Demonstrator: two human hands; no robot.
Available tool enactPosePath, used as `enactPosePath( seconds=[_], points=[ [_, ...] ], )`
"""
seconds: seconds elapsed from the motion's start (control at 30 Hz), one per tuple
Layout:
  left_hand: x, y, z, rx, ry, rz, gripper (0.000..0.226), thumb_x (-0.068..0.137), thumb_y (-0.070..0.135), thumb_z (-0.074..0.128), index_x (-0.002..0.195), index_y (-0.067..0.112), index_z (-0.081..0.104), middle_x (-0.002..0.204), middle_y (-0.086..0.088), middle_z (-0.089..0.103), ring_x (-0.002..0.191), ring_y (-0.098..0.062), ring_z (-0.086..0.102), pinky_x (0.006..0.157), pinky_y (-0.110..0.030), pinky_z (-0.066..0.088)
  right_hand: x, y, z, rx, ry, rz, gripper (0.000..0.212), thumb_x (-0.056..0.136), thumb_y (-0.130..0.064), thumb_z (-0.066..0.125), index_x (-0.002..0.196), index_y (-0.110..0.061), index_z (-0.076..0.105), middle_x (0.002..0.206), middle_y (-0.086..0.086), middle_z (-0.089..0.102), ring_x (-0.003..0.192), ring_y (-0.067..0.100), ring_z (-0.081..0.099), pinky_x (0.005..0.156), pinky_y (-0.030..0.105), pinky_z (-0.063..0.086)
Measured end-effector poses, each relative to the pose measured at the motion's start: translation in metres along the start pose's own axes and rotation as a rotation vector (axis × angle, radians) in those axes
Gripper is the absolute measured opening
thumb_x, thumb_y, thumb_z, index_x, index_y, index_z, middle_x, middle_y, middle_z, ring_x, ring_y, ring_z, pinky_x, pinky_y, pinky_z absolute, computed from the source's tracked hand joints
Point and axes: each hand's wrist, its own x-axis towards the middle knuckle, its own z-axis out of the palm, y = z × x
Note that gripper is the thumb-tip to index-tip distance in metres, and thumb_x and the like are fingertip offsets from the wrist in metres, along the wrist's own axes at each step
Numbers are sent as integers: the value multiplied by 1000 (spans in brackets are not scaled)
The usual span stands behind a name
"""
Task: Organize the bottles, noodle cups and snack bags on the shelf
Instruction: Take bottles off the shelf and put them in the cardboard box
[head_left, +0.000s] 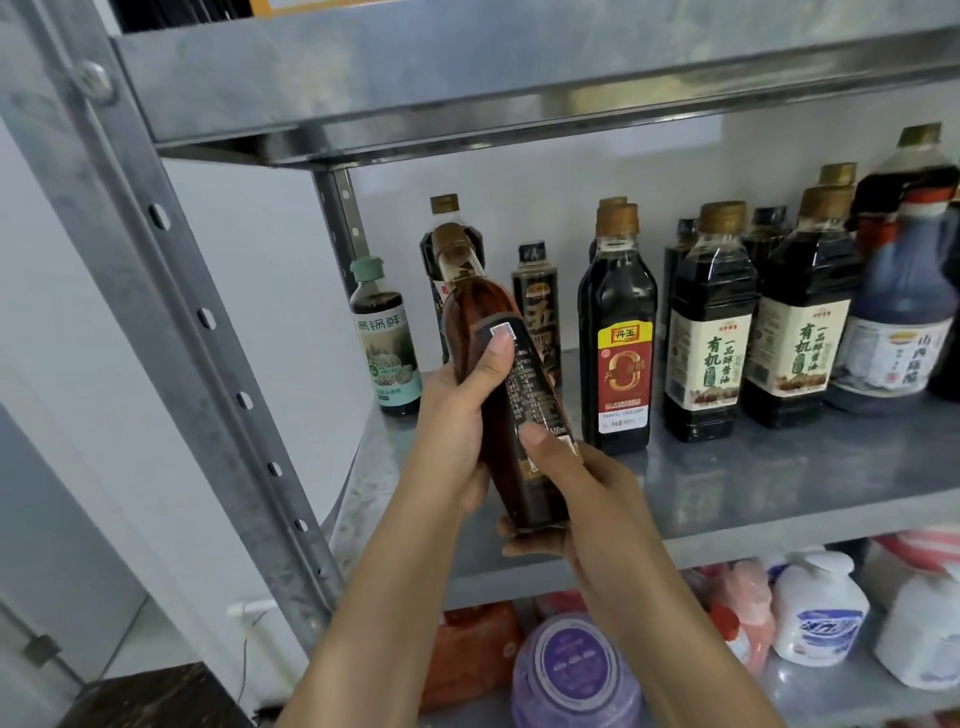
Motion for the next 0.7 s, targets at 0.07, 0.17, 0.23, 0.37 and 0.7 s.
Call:
enactPosePath(
  seconds=[0.07, 0.17, 0.23, 0.37, 0.7],
  points=[
    [0, -1, 0, 1, 27, 6, 67, 79, 38, 73, 127, -6, 58, 106, -22, 70, 88, -30, 70, 75, -38, 58, -1, 1, 3, 2, 5, -12, 65, 62, -55, 72, 107, -8, 70, 79, 12, 72, 62, 27, 67, 53, 34, 53],
    [-1, 0, -1, 5, 36, 8, 65, 79, 38, 72, 127, -4, 59, 105, -19, 71, 88, -28, 71, 75, -38, 58, -2, -1, 4, -7, -2, -6, 58, 65, -53, 71, 103, -9, 71, 81, 14, 72, 63, 28, 67, 54, 35, 52],
    [-3, 1, 0, -5, 11, 6, 60, 82, 38, 71, 125, -2, 59, 104, -18, 71, 88, -27, 70, 77, -40, 57, -3, -3, 5, -26, -3, -16, 56, 67, -53, 70, 104, -12, 71, 83, 13, 73, 65, 27, 68, 54, 34, 52],
    [-4, 2, 1, -62, -14, -50, 57, 86, 41, 68, 128, 4, 57, 119, -22, 68, 100, -30, 69, 78, -40, 59, -4, 0, 5, -117, 16, -101, 40, 76, -48, 74, 109, -27, 68, 91, -3, 75, 79, 14, 72, 56, 25, 54],
    [3, 7, 1, -187, 21, -53, 53, 75, 32, 84, 116, 8, 63, 102, -11, 70, 89, -25, 71, 80, -41, 58, -7, 11, 2, -618, 66, -489, 56, 83, -68, 51, 135, -51, 37, 123, -29, 39, 111, -13, 46, 82, 2, 42]
  ],
)
